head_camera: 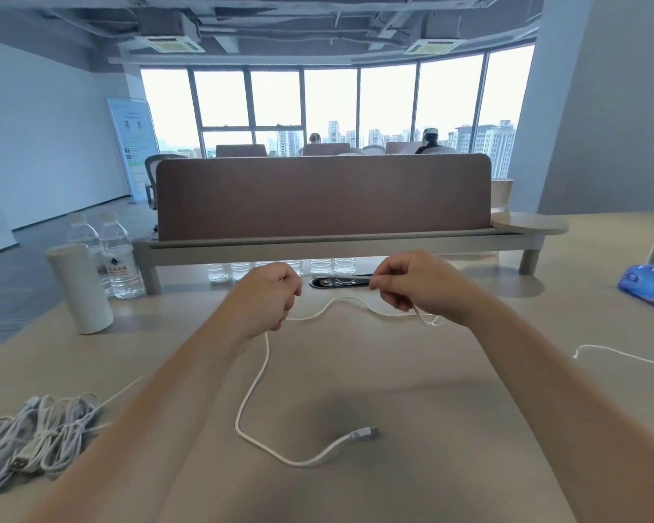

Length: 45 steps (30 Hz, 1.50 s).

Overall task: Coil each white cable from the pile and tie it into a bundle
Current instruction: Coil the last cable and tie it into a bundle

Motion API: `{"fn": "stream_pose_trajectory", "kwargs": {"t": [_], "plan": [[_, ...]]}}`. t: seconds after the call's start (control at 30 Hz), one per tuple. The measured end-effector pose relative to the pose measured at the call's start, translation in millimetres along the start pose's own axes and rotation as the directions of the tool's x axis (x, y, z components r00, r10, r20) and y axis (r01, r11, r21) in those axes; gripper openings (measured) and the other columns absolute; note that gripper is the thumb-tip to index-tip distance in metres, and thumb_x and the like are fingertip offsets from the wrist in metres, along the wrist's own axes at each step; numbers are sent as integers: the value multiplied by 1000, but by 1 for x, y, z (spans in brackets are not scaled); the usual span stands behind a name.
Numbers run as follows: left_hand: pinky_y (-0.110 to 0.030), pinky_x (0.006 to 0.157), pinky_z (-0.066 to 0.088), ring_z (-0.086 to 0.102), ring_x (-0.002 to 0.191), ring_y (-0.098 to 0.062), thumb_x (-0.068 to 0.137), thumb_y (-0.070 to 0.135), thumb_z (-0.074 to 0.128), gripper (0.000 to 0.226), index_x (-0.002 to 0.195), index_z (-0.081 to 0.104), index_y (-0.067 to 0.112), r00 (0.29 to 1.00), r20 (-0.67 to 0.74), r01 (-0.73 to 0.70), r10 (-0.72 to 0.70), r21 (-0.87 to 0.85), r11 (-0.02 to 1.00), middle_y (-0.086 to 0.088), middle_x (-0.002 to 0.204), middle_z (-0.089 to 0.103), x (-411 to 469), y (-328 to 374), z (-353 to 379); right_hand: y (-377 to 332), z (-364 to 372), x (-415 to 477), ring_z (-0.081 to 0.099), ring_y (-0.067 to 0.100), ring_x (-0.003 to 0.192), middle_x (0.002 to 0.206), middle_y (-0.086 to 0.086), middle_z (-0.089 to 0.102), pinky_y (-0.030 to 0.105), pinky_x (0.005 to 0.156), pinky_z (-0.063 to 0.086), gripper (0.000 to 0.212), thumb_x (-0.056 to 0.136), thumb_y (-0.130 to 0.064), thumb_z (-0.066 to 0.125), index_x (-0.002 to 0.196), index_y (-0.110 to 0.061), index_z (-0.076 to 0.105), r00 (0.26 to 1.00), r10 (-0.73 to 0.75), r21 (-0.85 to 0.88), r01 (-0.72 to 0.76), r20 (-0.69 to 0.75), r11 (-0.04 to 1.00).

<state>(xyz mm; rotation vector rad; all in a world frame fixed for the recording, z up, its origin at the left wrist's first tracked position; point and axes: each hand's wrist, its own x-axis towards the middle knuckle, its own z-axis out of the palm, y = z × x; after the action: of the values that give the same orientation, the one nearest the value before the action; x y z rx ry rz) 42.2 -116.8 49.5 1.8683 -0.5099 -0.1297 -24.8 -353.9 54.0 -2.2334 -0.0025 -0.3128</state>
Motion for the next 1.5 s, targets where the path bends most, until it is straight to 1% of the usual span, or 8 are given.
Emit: {"fn": "stream_pose_trajectory", "kwargs": {"t": [0.2,0.43,0.57,0.73,1.03,1.27,1.37,1.5], "plan": [[-23,49,26,29,43,-14,106,10,39,26,87,55,5,998,2,61,-62,-211,976,-2,55,38,13,2,6,-16,23,23,51,22,47,63,13,63,26,50,41,18,100,-19,56,87,-10,64,995,70,265,-48,-75,963],[-26,53,39,43,48,-16,108,16,37,34,80,54,8,985,4,144,-171,-558,817,-8,66,54,39,-5,9,-21,56,49,41,11,46,51,-4,57,23,52,35,25,92,-20,60,69,-13,67,968,161,220,-117,-193,968],[-31,62,41,45,55,-21,107,11,34,33,81,54,5,975,-20,166,-223,-602,781,-13,71,59,51,-17,13,-25,71,57,38,10,43,40,-10,49,16,41,29,36,87,-1,48,59,-21,58,971,164,173,-135,-171,976],[-31,61,48,50,60,-24,107,11,35,34,78,52,5,972,-7,178,-236,-633,754,-15,75,67,66,-19,11,-25,82,67,57,17,65,81,-2,75,30,59,42,20,89,-5,46,86,-23,55,973,150,124,-129,-177,984],[-49,90,52,66,88,-38,108,14,32,36,75,45,8,977,49,185,-208,-678,711,-22,87,73,78,-25,20,-18,93,71,57,12,52,62,-9,63,28,55,46,14,90,-16,59,87,-24,69,967,137,106,-116,-215,988],[-41,69,56,70,69,-34,108,13,29,38,75,45,8,979,85,181,-187,-784,594,-24,80,70,76,-21,16,-25,91,64,57,6,59,60,-28,59,24,56,45,30,94,-14,51,97,-33,74,979,63,-21,-69,-194,997],[-45,73,58,66,75,-36,108,10,30,33,81,49,5,980,82,177,-184,-782,598,-19,74,67,77,-23,14,-27,90,63,61,10,54,59,-14,65,39,66,56,17,94,-12,56,89,-23,67,967,107,122,-80,-233,989],[-44,78,59,69,89,-39,106,7,33,24,89,51,4,972,107,215,-207,-755,619,-27,104,72,77,-23,13,-31,84,63,67,31,61,63,10,70,46,71,58,8,97,-13,56,90,-10,59,955,149,275,-76,-257,958]]}}
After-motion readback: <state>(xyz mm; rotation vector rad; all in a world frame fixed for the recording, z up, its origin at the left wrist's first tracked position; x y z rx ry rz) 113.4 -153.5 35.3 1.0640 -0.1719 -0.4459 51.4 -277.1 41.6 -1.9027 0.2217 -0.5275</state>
